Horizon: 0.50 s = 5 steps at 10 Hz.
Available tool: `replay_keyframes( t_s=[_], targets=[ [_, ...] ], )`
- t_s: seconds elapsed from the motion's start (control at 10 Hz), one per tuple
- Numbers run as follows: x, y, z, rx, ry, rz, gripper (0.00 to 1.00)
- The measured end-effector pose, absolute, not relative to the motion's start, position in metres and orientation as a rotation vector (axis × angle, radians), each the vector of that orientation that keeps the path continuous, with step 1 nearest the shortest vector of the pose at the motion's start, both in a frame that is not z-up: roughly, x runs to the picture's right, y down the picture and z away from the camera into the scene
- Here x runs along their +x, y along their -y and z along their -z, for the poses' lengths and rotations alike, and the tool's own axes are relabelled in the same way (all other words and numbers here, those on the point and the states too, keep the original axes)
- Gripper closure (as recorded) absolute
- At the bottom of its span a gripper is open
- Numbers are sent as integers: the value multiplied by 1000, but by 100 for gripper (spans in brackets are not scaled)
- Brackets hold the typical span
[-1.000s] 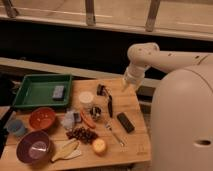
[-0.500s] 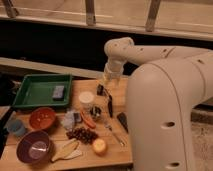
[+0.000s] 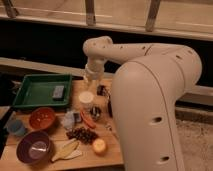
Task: Place towel in paper cup
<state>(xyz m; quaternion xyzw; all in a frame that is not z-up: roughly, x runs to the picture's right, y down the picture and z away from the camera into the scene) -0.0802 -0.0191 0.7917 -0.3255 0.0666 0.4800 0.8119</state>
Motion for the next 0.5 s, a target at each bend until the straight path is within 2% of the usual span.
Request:
replay_keyframes(
  t_s=[0.3,0.5],
  targets=[
    [-133,-9,-756,-738,-43,-833,44],
    [-138,-13,-751,-745,-28,-805,44]
  ],
)
